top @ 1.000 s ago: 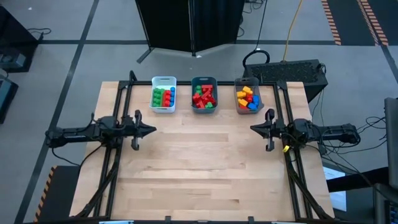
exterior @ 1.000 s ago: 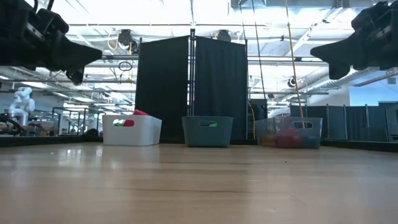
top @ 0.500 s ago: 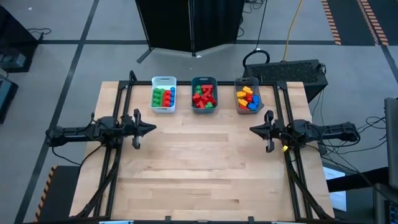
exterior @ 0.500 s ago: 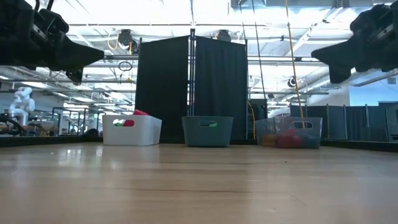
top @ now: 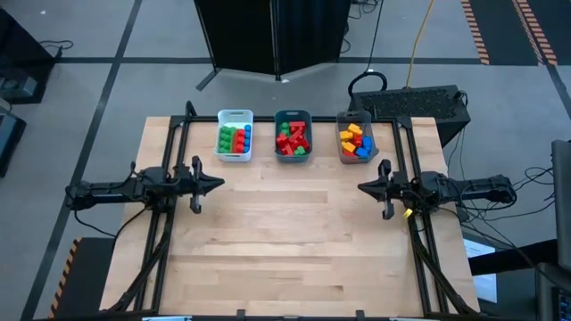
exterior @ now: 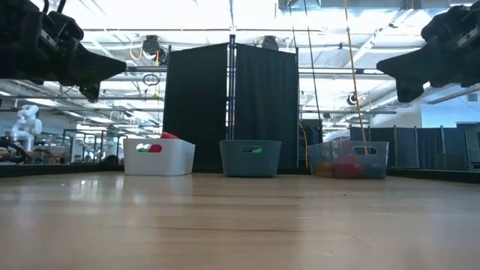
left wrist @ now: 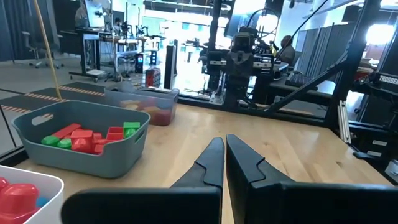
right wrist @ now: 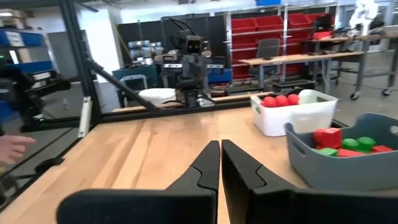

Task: Sort blocks by size
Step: Return to Home Position

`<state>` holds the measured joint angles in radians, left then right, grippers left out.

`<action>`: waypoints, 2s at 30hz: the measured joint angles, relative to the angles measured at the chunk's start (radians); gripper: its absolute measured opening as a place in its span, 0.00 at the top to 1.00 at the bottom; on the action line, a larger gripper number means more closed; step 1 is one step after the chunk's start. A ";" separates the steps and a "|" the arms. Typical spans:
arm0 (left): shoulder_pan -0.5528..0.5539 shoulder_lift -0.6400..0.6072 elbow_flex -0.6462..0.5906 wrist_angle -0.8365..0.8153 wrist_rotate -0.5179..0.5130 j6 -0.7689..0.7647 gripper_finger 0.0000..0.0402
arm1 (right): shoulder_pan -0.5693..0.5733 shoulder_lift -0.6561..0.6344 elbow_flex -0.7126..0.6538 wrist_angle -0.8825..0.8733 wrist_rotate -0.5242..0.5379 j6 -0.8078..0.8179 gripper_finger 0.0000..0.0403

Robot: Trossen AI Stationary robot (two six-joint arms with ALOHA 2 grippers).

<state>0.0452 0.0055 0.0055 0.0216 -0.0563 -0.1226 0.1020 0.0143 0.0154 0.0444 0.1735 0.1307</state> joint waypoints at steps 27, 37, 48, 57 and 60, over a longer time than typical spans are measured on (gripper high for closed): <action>0.000 0.000 0.000 0.000 0.003 0.000 1.00 | 0.000 0.000 0.000 -0.005 -0.041 0.015 1.00; 0.000 0.000 0.000 0.000 0.003 -0.001 1.00 | 0.000 0.000 -0.001 -0.005 -0.041 0.015 1.00; 0.000 0.000 -0.001 0.000 0.003 0.000 1.00 | 0.000 0.000 -0.001 -0.005 -0.041 0.015 1.00; 0.000 0.000 -0.001 0.000 0.004 -0.001 1.00 | 0.000 0.000 -0.001 -0.005 -0.041 0.014 1.00; 0.000 0.001 -0.001 0.000 0.004 -0.001 1.00 | 0.000 0.000 -0.001 -0.005 -0.041 0.015 1.00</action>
<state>0.0452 0.0063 0.0048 0.0219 -0.0525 -0.1233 0.1020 0.0147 0.0147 0.0391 0.1329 0.1454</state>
